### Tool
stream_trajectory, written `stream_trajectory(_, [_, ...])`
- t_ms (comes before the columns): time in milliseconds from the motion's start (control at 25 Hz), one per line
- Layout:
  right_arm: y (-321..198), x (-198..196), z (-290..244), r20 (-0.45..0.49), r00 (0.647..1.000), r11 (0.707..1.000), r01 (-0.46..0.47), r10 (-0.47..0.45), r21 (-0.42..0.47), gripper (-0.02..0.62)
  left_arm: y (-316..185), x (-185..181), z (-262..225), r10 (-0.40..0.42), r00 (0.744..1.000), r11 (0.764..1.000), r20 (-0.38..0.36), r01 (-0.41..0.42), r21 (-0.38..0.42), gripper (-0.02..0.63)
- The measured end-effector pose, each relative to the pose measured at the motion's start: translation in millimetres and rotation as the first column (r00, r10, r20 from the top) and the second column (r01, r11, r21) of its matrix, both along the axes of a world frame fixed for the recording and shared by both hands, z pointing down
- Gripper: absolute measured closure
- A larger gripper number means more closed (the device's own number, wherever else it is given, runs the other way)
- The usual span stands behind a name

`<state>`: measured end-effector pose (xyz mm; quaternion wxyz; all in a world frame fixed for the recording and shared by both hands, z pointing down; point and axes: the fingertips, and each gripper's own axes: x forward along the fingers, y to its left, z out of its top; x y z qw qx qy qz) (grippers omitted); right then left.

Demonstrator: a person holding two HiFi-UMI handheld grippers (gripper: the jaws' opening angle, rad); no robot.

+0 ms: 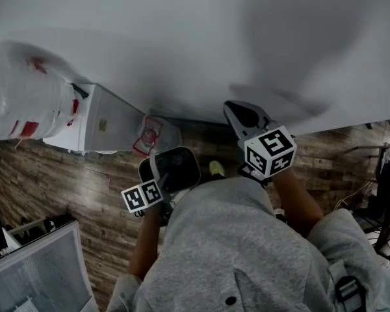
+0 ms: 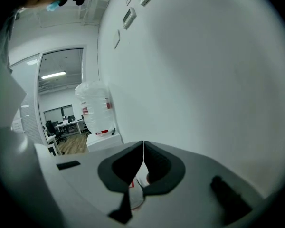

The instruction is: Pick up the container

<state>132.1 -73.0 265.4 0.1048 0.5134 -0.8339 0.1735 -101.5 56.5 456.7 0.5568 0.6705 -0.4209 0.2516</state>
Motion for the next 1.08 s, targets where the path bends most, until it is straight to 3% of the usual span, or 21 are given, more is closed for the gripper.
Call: stream_trajectory(1080, [21.4, -1.6, 2.8, -0.012, 1.0, 1.0, 0.009, -0.009, 0.001, 0.571, 27.6, 4.8, 7.4, -0.002, 1.0, 0.999, -0.014, 0.002, -0.034, 0.588])
